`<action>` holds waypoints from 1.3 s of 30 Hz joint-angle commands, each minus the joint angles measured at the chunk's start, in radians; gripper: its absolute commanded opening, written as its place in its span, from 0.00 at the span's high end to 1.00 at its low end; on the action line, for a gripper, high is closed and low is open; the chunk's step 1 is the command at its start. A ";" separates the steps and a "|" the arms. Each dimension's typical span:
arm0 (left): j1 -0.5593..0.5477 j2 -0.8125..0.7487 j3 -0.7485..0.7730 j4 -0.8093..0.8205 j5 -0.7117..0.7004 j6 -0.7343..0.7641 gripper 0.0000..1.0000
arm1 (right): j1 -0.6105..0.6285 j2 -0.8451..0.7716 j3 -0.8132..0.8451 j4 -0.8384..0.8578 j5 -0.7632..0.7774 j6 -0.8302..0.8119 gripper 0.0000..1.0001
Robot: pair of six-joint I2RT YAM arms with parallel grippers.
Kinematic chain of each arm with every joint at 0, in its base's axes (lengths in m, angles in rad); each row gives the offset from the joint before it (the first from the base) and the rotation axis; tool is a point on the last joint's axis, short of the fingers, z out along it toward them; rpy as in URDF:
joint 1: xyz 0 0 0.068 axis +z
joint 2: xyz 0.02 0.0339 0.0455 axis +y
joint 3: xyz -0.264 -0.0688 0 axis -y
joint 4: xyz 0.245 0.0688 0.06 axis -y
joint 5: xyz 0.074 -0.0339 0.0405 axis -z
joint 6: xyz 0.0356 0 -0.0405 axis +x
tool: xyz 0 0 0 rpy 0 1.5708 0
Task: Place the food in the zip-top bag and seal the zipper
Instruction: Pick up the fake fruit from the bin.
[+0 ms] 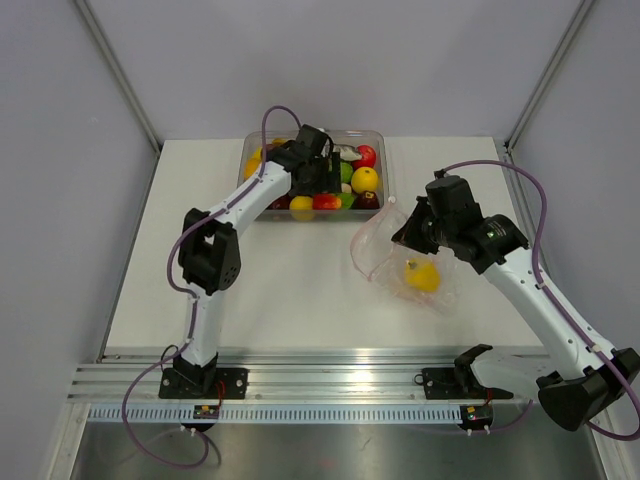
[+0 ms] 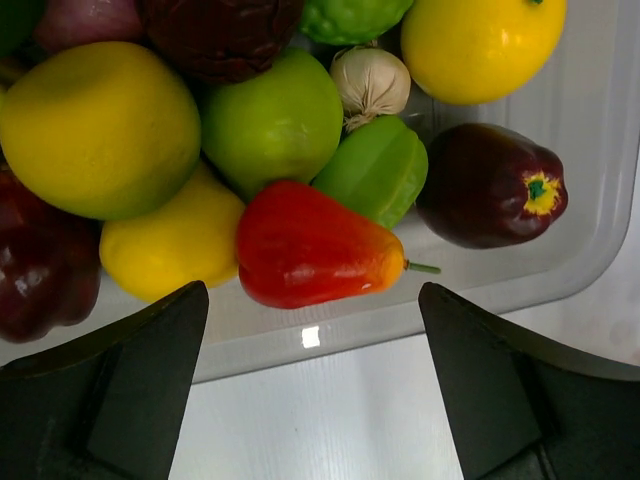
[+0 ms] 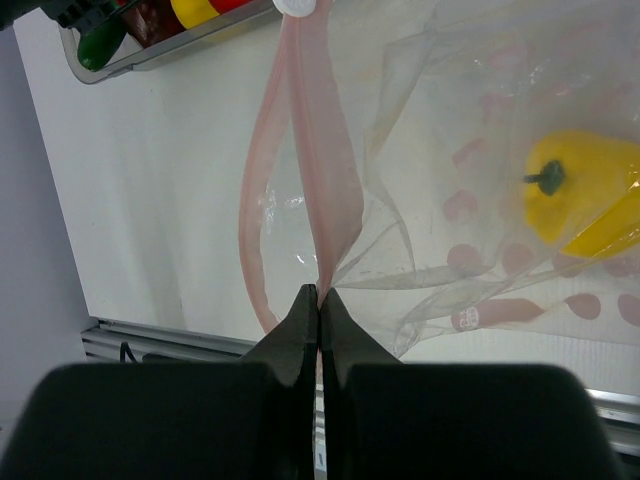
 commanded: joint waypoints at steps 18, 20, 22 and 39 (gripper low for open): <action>-0.054 0.161 0.157 -0.007 -0.084 0.009 0.12 | 0.005 -0.011 0.006 0.044 -0.048 -0.018 1.00; -0.063 0.163 0.158 -0.016 -0.107 0.021 0.11 | 0.005 -0.011 0.001 0.041 -0.045 -0.016 1.00; -0.066 0.163 0.158 -0.019 -0.112 0.027 0.11 | 0.005 -0.014 0.000 0.044 -0.046 -0.015 1.00; -0.064 -0.066 0.079 -0.019 -0.104 0.075 0.39 | 0.005 0.010 0.006 0.059 -0.035 -0.021 1.00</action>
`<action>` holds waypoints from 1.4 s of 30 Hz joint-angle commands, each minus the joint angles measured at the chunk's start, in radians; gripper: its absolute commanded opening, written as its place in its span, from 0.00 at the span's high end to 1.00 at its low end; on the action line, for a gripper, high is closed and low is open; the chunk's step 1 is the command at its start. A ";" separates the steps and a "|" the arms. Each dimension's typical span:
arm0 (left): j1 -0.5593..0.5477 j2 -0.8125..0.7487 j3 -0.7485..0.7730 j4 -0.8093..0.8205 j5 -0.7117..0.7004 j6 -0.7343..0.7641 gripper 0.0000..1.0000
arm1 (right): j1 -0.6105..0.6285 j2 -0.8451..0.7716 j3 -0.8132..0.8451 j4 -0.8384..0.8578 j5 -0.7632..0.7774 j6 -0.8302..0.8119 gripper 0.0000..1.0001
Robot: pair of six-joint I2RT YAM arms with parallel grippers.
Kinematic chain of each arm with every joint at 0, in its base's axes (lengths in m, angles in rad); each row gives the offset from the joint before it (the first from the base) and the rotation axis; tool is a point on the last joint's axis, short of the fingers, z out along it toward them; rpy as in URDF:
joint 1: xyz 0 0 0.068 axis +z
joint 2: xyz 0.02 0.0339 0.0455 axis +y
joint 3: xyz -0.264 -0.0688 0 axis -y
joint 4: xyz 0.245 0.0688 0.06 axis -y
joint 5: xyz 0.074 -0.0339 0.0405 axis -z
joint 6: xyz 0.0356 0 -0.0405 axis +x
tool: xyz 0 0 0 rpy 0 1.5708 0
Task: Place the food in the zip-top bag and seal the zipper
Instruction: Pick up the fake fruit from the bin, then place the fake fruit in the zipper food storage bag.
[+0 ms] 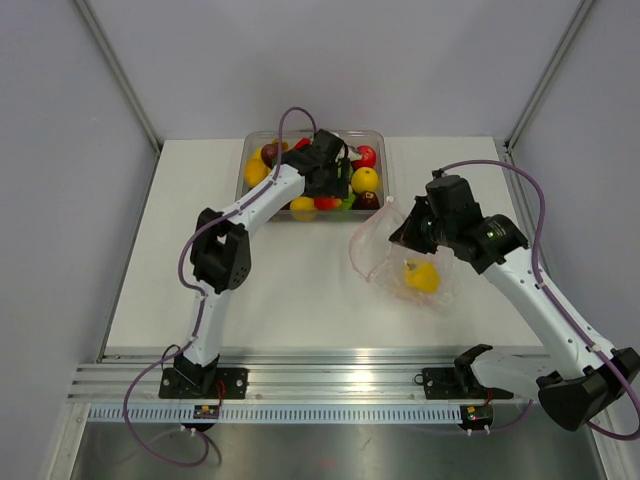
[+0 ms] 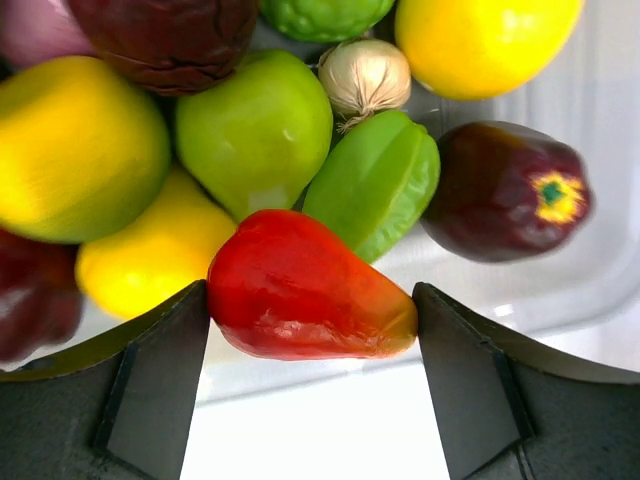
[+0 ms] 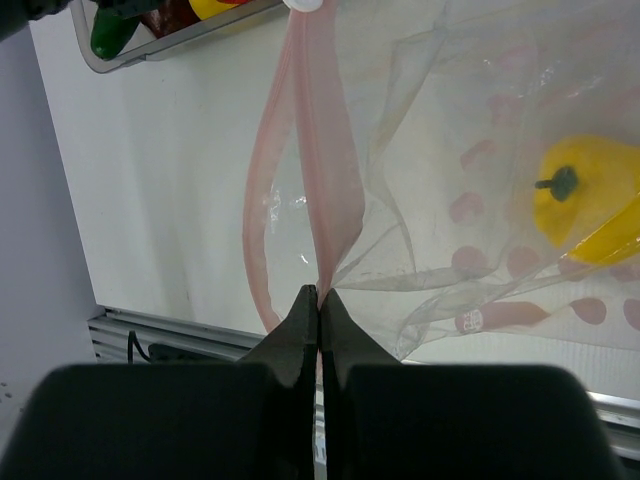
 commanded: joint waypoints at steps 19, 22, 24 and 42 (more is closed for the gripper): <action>-0.006 -0.487 -0.152 -0.050 0.294 0.109 0.41 | 0.007 0.363 0.242 0.207 -0.160 -0.037 1.00; -0.005 -0.527 -0.237 -0.015 0.380 0.092 0.41 | 0.007 0.366 0.237 0.223 -0.161 -0.033 1.00; -0.006 -0.542 -0.263 -0.012 0.427 0.088 0.41 | 0.007 0.363 0.233 0.221 -0.158 -0.031 1.00; -0.035 -0.525 -0.484 0.203 0.625 -0.037 0.41 | 0.007 0.254 0.133 0.279 -0.212 0.006 1.00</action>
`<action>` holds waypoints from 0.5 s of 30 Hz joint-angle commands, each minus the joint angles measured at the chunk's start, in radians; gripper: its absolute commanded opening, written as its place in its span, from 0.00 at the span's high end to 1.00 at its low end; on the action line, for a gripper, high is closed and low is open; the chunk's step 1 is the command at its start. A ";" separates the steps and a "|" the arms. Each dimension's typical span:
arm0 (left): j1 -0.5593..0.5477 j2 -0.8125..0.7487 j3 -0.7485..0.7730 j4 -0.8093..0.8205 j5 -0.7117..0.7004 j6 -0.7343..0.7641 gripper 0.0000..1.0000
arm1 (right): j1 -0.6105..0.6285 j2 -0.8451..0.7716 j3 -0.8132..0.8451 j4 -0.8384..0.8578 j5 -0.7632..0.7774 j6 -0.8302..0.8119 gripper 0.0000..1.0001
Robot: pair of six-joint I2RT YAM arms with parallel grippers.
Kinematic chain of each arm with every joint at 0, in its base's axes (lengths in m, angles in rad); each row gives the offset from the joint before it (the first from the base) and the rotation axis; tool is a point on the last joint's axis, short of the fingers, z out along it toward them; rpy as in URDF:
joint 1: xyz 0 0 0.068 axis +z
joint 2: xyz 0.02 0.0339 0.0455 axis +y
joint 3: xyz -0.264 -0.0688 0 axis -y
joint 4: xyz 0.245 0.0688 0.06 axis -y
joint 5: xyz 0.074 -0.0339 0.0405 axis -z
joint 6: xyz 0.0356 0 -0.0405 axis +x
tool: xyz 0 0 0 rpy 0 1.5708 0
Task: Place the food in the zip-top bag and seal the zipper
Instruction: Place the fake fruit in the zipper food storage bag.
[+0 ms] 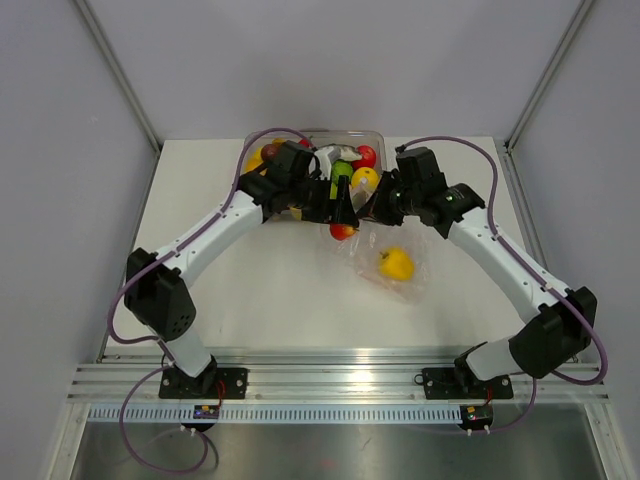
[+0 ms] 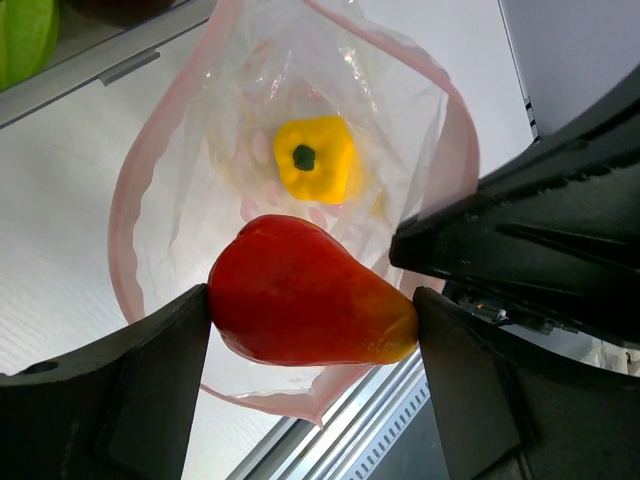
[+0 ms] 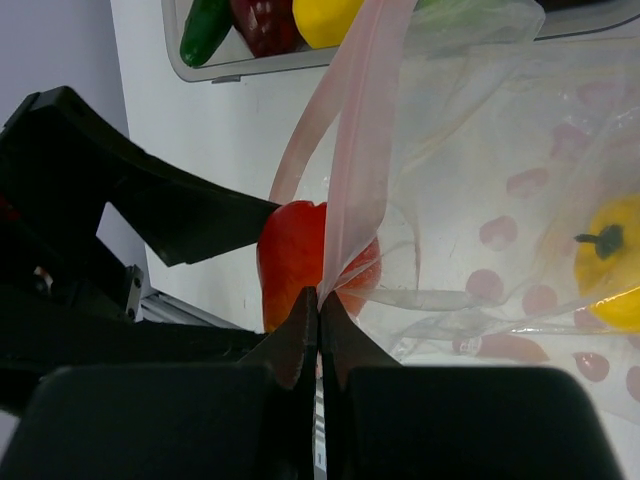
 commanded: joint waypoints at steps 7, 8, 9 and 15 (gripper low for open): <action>-0.028 0.055 0.046 0.073 0.047 -0.023 0.17 | 0.005 -0.098 -0.035 0.065 -0.065 0.019 1.00; -0.030 0.058 0.058 0.067 0.052 -0.021 0.14 | 0.007 -0.101 -0.038 0.061 -0.070 0.017 1.00; -0.030 0.058 0.070 0.058 0.051 -0.009 0.10 | 0.005 -0.104 -0.043 0.061 -0.071 0.016 1.00; -0.030 0.021 0.144 -0.010 0.087 0.064 0.01 | 0.007 -0.132 -0.094 0.052 -0.064 0.011 1.00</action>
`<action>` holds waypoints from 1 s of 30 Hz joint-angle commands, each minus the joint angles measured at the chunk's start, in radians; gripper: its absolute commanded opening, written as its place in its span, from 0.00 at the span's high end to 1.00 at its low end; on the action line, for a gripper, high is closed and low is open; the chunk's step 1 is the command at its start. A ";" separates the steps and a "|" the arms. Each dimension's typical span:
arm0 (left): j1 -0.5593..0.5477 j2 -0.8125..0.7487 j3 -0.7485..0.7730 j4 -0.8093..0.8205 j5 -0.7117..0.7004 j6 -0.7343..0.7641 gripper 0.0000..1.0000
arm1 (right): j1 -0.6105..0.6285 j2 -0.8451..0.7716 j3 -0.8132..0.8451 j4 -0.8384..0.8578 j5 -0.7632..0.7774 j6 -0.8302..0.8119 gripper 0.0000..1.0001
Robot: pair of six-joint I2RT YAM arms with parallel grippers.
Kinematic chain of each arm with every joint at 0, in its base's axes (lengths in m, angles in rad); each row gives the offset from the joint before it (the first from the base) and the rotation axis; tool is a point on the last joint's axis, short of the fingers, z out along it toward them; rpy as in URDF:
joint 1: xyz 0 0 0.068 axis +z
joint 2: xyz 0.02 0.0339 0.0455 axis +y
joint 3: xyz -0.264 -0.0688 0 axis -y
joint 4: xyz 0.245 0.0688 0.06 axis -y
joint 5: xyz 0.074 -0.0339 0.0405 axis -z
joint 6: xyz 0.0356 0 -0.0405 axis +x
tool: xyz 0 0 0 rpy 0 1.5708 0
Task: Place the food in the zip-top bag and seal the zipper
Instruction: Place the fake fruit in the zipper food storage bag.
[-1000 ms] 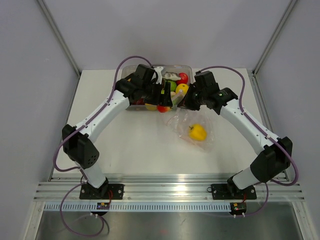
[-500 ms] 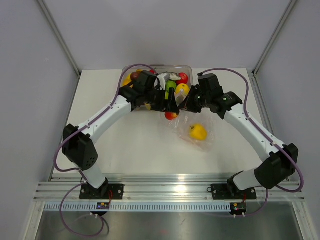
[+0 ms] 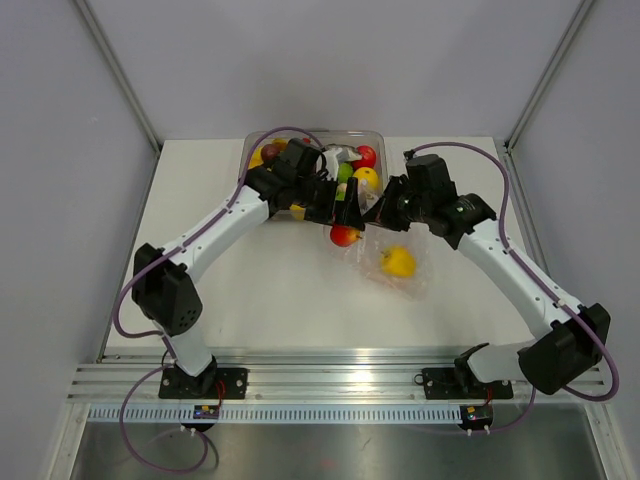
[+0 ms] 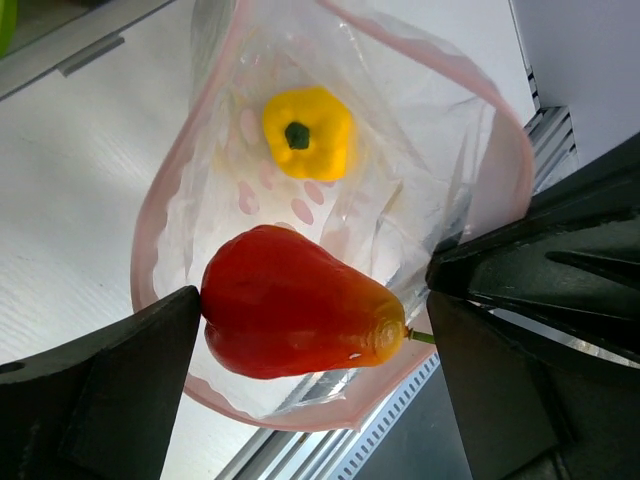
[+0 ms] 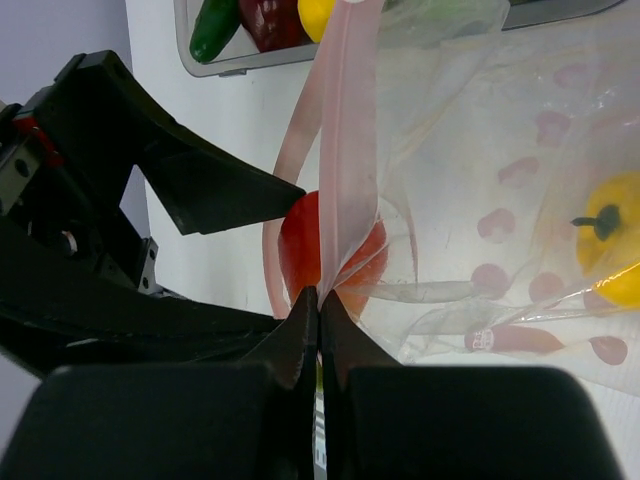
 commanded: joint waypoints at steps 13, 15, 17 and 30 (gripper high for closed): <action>0.010 -0.103 0.120 -0.017 0.000 0.109 0.01 | 0.014 -0.042 -0.022 0.041 -0.071 -0.004 1.00; 0.010 -0.084 0.118 -0.017 0.005 0.103 0.01 | 0.014 -0.045 -0.020 0.043 -0.076 -0.003 1.00; 0.011 -0.073 0.117 -0.016 0.000 0.097 0.02 | 0.012 -0.051 -0.017 0.043 -0.082 -0.004 1.00; 0.290 -0.155 0.038 -0.031 -0.187 0.071 0.09 | 0.014 -0.180 -0.057 -0.088 -0.045 -0.056 1.00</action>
